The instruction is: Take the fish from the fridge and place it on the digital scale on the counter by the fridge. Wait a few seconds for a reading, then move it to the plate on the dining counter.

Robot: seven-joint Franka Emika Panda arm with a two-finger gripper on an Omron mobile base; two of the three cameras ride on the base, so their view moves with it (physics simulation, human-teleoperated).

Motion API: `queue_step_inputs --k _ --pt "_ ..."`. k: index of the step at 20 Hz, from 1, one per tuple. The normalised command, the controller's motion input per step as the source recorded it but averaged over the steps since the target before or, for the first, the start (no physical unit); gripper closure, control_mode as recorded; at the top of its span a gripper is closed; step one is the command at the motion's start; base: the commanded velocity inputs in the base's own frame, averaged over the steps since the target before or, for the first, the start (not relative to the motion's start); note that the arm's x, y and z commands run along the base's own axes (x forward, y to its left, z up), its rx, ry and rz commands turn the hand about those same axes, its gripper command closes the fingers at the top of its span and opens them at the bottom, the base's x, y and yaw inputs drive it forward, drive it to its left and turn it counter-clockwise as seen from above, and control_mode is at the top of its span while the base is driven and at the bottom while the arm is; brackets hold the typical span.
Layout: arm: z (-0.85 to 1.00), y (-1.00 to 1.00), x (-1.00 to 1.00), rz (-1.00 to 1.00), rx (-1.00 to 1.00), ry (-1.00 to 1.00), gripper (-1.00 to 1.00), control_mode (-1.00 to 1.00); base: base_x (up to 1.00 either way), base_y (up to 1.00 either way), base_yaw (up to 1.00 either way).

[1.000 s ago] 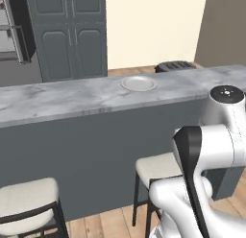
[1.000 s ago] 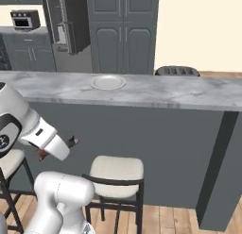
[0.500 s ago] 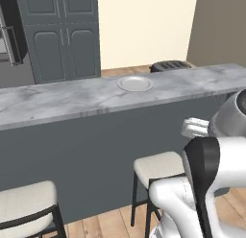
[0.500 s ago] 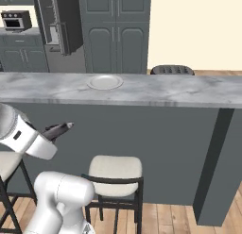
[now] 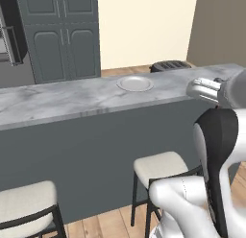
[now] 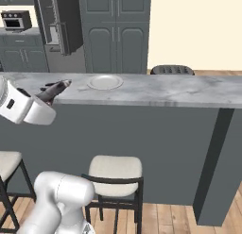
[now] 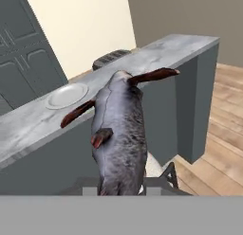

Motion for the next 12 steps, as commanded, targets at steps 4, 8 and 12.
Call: queue_step_inputs --k 4,8,12 --pt "0.36 0.0 1.0 0.12 0.02 0.11 1.0 -1.0 0.0 0.0 0.0" --pt "0.0 0.0 1.0 0.2 0.0 0.09 1.0 -1.0 0.0 0.0 0.0" --pt "-0.14 0.05 1.0 0.2 -0.01 0.0 1.0 -1.0 0.0 0.0 0.0"
